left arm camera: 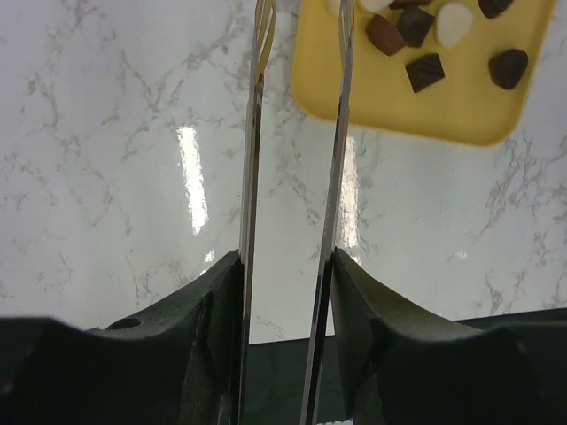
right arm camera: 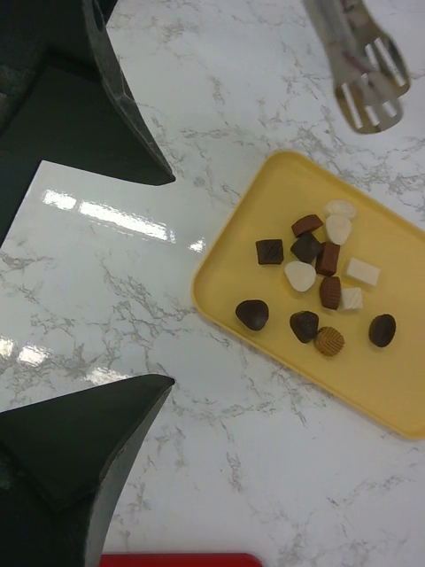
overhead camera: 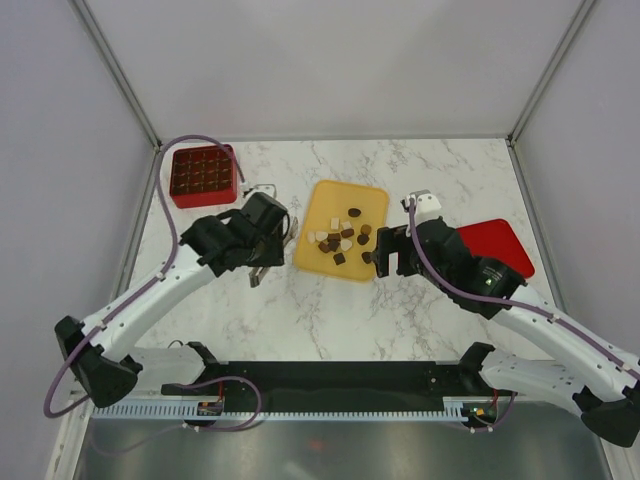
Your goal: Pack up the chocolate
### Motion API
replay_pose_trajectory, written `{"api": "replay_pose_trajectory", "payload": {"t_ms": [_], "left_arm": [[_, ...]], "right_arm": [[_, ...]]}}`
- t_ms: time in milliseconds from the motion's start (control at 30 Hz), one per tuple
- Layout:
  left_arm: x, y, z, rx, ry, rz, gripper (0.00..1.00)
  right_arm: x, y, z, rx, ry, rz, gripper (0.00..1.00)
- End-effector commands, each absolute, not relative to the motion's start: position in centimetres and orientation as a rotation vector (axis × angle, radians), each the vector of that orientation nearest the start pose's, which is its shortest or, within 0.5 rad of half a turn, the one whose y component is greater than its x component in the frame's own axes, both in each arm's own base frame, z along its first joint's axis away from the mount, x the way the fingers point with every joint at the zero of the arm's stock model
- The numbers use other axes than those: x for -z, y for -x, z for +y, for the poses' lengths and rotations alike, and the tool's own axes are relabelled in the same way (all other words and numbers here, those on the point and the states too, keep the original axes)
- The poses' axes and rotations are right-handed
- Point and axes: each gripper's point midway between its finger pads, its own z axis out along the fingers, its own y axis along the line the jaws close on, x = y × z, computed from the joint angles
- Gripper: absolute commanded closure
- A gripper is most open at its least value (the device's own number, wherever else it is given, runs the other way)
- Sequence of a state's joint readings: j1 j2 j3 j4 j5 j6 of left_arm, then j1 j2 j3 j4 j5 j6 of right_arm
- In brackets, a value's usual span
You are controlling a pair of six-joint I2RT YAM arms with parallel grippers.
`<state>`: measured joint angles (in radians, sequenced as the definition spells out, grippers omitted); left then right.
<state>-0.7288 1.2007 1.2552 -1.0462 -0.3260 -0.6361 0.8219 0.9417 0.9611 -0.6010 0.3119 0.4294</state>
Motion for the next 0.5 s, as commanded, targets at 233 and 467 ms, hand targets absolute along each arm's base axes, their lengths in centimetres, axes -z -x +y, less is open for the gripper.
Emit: {"api": "replay_pose_trajectory", "payload": {"t_ms": [233, 467], "left_arm": [[-19.4, -23.9, -24.3, 0.188, -0.401, 2.447, 0.5], [-17.1, -24.6, -25.2, 0.147, -0.44, 2.476, 0.5]], "right_arm": [[-27.3, -23.1, 14.9, -0.308, 0.081, 1.99, 0.04], [-27.1, -23.2, 14.6, -0.282, 0.075, 1.993, 0.04]]}}
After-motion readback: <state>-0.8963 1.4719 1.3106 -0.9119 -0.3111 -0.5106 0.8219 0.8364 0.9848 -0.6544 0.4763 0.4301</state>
